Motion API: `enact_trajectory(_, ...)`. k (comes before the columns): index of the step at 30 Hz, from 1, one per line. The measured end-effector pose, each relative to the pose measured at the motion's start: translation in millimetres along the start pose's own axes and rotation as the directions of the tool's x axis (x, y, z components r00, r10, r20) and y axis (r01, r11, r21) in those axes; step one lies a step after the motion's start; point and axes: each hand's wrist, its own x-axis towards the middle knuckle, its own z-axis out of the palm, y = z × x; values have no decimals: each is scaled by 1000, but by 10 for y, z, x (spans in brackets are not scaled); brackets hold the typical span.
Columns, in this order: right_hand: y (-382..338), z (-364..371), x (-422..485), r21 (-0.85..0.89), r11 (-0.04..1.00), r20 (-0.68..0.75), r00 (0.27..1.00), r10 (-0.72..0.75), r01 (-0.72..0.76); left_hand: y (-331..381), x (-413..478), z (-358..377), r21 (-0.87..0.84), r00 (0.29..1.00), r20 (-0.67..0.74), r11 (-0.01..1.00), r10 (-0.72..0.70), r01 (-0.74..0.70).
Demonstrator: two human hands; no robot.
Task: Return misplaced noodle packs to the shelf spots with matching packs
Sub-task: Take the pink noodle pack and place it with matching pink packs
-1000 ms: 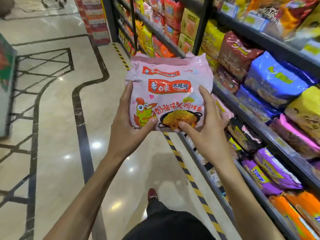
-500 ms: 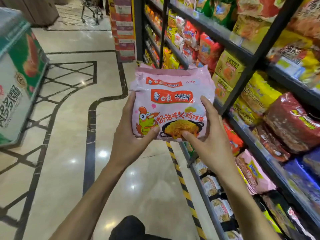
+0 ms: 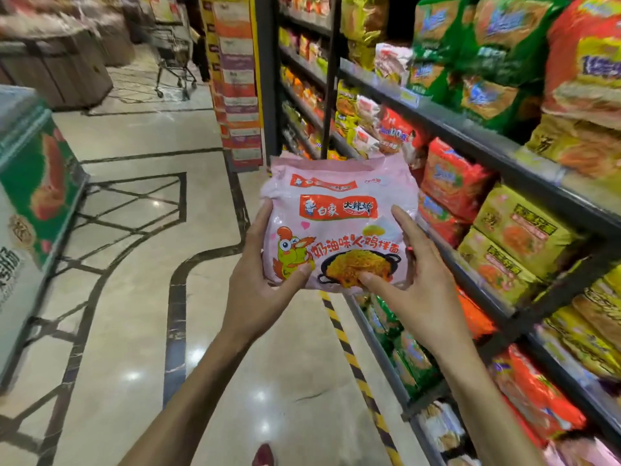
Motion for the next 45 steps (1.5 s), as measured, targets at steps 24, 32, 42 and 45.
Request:
enact_trajectory(24, 729, 1417, 4555, -73, 996, -146, 989, 35, -46, -2319, 4751, -116, -91, 977, 190, 992, 98, -81)
enact_trajectory(32, 924, 1421, 5573, -166, 984, -238, 971, 25, -66, -2676, 5958, 162, -96, 951, 277, 988, 141, -118)
enact_trajectory(42, 1030, 1578, 6291, -309, 917, -466, 881, 84, -251, -3272, 7190, 602, -312, 810, 512, 941, 286, -135)
enact_trajectory(45, 973, 1658, 6466, -317, 904, -531, 844, 83, -288, -3426, 7550, 652, -371, 749, 579, 922, 323, -110)
